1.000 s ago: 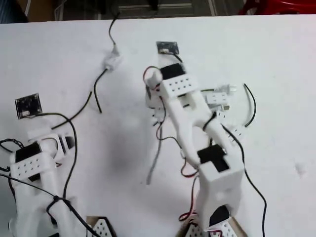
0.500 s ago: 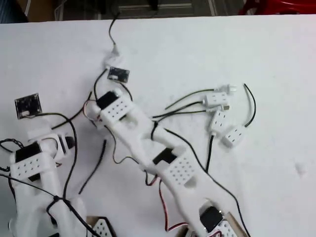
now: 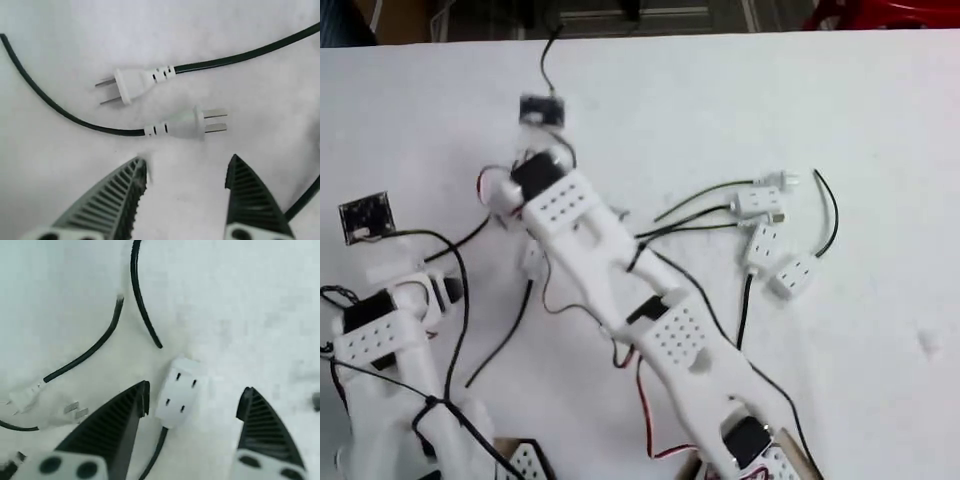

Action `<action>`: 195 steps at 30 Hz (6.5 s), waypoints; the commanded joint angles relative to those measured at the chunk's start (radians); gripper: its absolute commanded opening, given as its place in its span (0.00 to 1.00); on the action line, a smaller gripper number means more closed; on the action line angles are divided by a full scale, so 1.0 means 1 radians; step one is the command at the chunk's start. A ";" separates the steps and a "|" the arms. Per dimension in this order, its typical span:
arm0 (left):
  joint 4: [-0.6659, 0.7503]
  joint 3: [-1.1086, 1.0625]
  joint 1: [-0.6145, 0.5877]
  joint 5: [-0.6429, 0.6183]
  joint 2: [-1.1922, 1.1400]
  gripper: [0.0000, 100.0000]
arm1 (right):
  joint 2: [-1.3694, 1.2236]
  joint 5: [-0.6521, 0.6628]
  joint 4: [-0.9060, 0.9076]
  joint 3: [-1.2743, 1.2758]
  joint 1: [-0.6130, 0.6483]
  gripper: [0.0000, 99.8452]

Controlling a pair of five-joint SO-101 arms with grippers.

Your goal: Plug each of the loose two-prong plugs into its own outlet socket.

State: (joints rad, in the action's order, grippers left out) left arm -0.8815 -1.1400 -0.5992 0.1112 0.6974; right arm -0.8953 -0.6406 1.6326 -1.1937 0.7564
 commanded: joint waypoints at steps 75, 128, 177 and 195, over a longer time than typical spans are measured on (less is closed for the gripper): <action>-0.542 0.816 0.090 1.080 -0.888 0.02 | 0.054 0.442 0.087 0.209 -0.479 0.28; 0.752 -0.316 0.891 -0.466 1.121 0.02 | 0.613 0.514 0.087 0.207 -0.429 0.28; 0.744 -0.351 1.035 -0.465 1.122 0.02 | 1.437 1.418 -0.265 0.956 -0.048 0.02; 0.743 -0.356 1.033 -0.465 1.122 0.02 | 1.310 1.427 -0.329 0.944 -0.061 0.02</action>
State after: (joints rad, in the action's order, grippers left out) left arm -0.1389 -1.5021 0.4319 -0.3491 1.8082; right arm 0.4350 0.7772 1.3410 -0.2179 0.8086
